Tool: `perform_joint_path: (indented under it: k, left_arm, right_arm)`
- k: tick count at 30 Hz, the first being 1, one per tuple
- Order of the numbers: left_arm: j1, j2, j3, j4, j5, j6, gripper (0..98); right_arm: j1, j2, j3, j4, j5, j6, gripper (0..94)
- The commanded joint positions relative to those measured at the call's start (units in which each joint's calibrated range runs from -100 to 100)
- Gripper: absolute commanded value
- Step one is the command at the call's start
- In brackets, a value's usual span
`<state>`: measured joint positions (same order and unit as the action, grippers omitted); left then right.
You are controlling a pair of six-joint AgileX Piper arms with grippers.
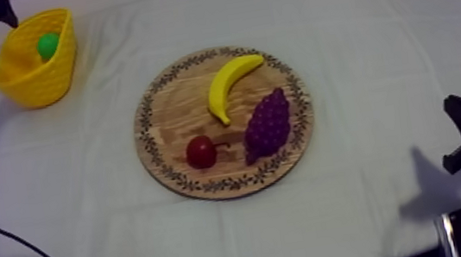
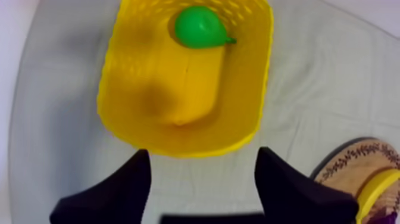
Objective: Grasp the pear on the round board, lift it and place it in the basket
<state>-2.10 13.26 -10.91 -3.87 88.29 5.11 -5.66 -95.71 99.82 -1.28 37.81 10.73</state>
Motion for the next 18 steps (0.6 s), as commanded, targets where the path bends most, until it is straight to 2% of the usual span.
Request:
perform_joint_path:
  k: [1, 7, 13, 18]
  left_arm:
    - [0.12, -3.41, 3.82, 0.11, -0.50, -0.12, 61.3]
    - [0.22, -10.91, 12.53, 0.66, -2.53, -0.56, 52.3]
    - [-0.31, -18.98, 21.58, 1.94, -5.18, -1.96, 33.8]
    - [-0.61, -25.88, 29.23, 3.09, -7.12, -2.53, 23.8]
  right_arm:
    - [-0.01, -0.04, -0.05, -0.01, 0.02, -0.01, 0.4]
    - [-0.01, -0.04, -0.05, -0.01, 0.02, -0.01, 0.4]
    - [-0.01, -0.04, -0.05, -0.01, 0.02, -0.01, 0.4]
    - [-0.01, -0.04, -0.05, -0.01, 0.02, -0.01, 0.4]
